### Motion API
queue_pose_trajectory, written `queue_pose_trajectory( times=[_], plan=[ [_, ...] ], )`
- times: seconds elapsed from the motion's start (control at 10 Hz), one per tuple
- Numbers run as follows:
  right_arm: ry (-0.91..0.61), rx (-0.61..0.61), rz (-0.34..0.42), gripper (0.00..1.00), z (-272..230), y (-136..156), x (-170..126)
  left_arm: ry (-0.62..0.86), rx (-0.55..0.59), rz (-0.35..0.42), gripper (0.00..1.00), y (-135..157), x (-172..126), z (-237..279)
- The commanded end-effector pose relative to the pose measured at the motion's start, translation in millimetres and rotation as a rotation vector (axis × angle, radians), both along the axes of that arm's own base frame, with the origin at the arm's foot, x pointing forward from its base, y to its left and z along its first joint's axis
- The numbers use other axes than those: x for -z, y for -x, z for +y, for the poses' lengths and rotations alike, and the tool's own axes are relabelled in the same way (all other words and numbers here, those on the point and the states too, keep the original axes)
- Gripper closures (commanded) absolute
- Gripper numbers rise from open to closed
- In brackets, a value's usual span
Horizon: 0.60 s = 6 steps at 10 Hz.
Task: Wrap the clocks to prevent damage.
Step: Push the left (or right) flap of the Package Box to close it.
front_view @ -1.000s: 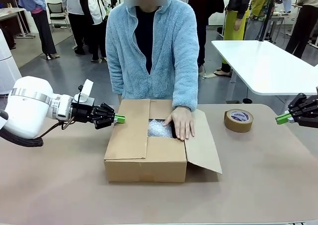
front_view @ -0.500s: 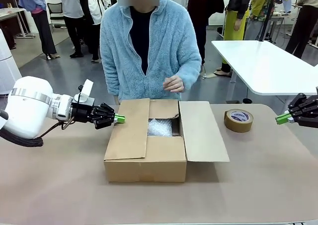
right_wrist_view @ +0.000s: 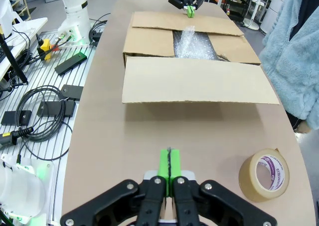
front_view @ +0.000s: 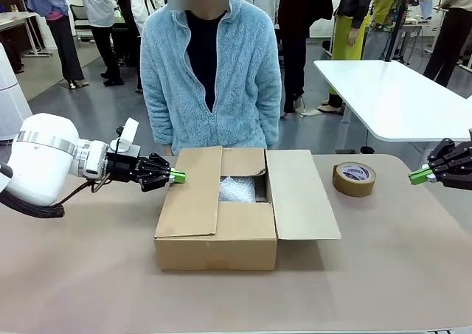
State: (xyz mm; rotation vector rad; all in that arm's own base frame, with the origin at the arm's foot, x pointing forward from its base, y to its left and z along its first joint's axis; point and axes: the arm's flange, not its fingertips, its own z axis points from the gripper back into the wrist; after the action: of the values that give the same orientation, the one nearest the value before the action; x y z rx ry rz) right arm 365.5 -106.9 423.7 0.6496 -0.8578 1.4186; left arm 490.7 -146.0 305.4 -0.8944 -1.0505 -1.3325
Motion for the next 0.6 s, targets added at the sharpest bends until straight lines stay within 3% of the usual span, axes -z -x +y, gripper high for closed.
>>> queue_pose_trajectory(
  times=[0.0,0.2,0.5],
  plan=[
    [0.004,0.029,0.057,0.99,9.6,-12.6,13.1,-0.012,-0.007,-0.021,0.99,0.8,3.7,-0.8],
    [0.035,0.115,0.125,0.99,36.7,-57.9,48.5,-0.012,-0.007,-0.021,0.99,0.8,3.7,-0.8],
    [0.063,0.099,0.17,0.99,74.6,-85.3,92.3,-0.012,-0.007,-0.021,0.99,0.8,3.7,-0.8]
  ],
)
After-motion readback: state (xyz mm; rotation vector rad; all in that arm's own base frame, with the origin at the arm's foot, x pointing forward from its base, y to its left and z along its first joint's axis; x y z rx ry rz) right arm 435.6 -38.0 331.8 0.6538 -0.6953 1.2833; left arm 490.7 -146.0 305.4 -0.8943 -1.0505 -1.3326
